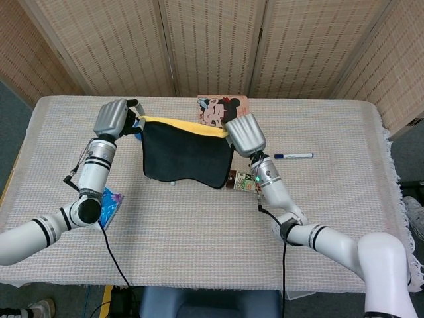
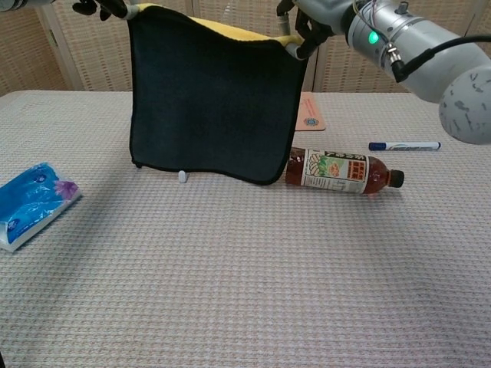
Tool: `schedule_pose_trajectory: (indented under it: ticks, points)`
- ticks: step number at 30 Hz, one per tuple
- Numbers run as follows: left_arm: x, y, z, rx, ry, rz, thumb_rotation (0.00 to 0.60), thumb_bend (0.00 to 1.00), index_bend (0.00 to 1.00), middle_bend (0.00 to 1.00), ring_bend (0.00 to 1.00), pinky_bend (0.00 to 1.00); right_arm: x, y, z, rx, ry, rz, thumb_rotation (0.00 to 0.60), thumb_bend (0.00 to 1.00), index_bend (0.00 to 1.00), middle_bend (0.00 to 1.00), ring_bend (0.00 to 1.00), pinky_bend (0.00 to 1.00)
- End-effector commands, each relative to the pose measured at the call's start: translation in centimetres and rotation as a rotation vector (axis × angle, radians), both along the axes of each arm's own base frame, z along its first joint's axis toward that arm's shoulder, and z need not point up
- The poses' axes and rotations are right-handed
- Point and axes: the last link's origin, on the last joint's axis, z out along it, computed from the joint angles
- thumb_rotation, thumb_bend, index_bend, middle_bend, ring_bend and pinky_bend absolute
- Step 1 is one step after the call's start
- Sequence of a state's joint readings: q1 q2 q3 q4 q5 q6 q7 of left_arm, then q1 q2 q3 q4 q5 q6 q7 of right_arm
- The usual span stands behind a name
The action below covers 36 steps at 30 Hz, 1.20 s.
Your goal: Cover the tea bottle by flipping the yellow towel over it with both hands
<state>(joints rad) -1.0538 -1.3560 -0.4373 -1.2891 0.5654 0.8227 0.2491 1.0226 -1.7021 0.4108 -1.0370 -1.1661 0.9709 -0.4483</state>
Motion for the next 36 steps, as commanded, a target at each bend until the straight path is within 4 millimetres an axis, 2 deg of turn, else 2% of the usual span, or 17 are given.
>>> schedule_pose_trajectory:
  ticks: [1, 6, 9, 12, 13, 15, 16, 17, 19, 21, 23, 26, 30, 36]
  points:
    - [0.1, 0.2, -0.4, -0.007, 0.012, 0.004, 0.600, 0.55, 0.60, 0.91, 0.72, 0.93, 0.0, -0.3, -0.4, -0.005, 0.020, -0.009, 0.600, 0.45, 0.73, 0.87, 0.86, 1.00]
    - [0.2, 0.7, -1.0, -0.013, 0.033, 0.014, 0.600, 0.55, 0.59, 0.90, 0.71, 0.93, -0.4, -0.9, -0.8, -0.006, 0.040, -0.036, 0.600, 0.44, 0.73, 0.87, 0.86, 1.00]
    - [0.3, 0.9, -1.3, -0.019, 0.041, 0.014, 0.600, 0.55, 0.56, 0.87, 0.68, 0.93, -0.7, -1.1, -1.1, -0.002, 0.049, -0.054, 0.600, 0.43, 0.67, 0.87, 0.86, 1.00]
    - [0.3, 1.1, -1.6, -0.032, 0.049, 0.017, 0.600, 0.54, 0.47, 0.76, 0.58, 0.92, -1.0, -1.3, -1.3, 0.008, 0.059, -0.079, 0.600, 0.40, 0.47, 0.86, 0.86, 1.00]
    - [0.4, 1.1, -1.7, -0.036, 0.051, 0.018, 0.600, 0.54, 0.44, 0.73, 0.55, 0.91, -1.2, -1.4, -1.5, 0.018, 0.060, -0.098, 0.600, 0.39, 0.34, 0.85, 0.86, 1.00]
    - [0.4, 1.2, -1.9, -0.035, 0.054, 0.018, 0.600, 0.50, 0.29, 0.60, 0.46, 0.89, -1.3, -1.4, -1.6, 0.032, 0.064, -0.117, 0.600, 0.37, 0.11, 0.84, 0.86, 1.00]
    - [0.5, 1.2, -1.9, -0.036, 0.052, 0.018, 0.600, 0.49, 0.22, 0.54, 0.42, 0.87, -1.4, -1.4, -1.5, 0.033, 0.067, -0.123, 0.600, 0.37, 0.04, 0.83, 0.86, 1.00]
    - [0.5, 1.3, -2.0, -0.036, 0.051, 0.017, 0.600, 0.46, 0.16, 0.47, 0.38, 0.84, -1.4, -1.4, -1.5, 0.034, 0.069, -0.129, 0.600, 0.36, 0.02, 0.83, 0.86, 1.00]
    - [0.6, 1.3, -2.1, -0.035, 0.051, 0.014, 0.600, 0.42, 0.09, 0.35, 0.30, 0.77, -1.4, -1.3, -1.3, 0.031, 0.066, -0.131, 0.600, 0.36, 0.00, 0.83, 0.86, 1.00]
    - [0.5, 1.3, -2.1, -0.040, 0.050, 0.017, 0.600, 0.35, 0.02, 0.23, 0.19, 0.63, -1.5, -1.3, -1.0, 0.028, 0.064, -0.131, 0.600, 0.36, 0.00, 0.83, 0.86, 1.00]
    - [0.4, 1.3, -2.1, -0.045, 0.049, 0.021, 0.600, 0.29, 0.00, 0.14, 0.10, 0.49, -1.6, -1.2, -0.8, 0.026, 0.062, -0.132, 0.600, 0.36, 0.00, 0.83, 0.86, 1.00]
    - [0.0, 1.1, -1.9, -0.043, 0.031, 0.027, 0.600, 0.24, 0.00, 0.09, 0.03, 0.37, -2.0, -0.8, -0.3, 0.026, 0.049, -0.128, 0.600, 0.36, 0.00, 0.83, 0.86, 1.00]
    - [-1.0, 0.5, -1.2, -0.044, -0.007, 0.043, 0.600, 0.22, 0.00, 0.08, 0.02, 0.34, -2.9, 0.0, 0.6, 0.026, 0.045, -0.117, 0.600, 0.36, 0.00, 0.82, 0.85, 1.00]
    - [-4.1, -1.2, -0.2, -0.032, -0.060, 0.091, 0.600, 0.22, 0.00, 0.08, 0.03, 0.34, -5.0, 2.3, 2.3, 0.059, 0.011, -0.102, 0.600, 0.36, 0.00, 0.78, 0.81, 1.00]
